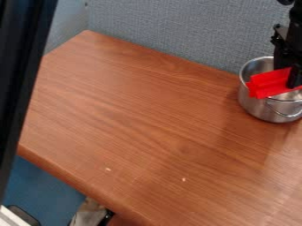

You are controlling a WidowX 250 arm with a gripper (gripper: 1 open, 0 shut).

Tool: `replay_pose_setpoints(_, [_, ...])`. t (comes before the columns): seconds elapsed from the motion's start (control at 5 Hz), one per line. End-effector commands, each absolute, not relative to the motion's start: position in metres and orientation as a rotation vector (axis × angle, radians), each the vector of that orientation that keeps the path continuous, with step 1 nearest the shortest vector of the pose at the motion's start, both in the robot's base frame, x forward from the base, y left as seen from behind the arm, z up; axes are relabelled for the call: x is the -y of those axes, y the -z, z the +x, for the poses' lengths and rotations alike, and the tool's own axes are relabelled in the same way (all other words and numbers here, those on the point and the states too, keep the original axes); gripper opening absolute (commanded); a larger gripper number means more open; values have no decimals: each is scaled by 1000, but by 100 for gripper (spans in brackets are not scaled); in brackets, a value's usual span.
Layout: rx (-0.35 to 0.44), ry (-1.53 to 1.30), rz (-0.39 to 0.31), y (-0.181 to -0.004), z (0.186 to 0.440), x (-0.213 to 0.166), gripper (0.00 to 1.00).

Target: Put the red object in the metal pot

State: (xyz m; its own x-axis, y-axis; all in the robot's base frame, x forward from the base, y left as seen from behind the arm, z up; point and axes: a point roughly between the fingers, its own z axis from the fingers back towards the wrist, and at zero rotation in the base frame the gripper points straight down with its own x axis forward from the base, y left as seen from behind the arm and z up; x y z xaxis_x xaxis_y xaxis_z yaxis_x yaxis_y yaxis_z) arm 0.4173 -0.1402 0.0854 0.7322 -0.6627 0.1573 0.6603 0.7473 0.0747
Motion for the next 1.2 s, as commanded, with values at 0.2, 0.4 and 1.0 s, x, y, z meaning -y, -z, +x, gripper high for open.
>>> replay_pose_setpoints(0.2, [205, 818, 19, -95, 433, 151, 0])
replay_pose_setpoints(0.4, [194, 756, 12, -91, 439, 163, 0])
replay_pose_setpoints(1.0, [133, 699, 56, -77, 437, 179, 0])
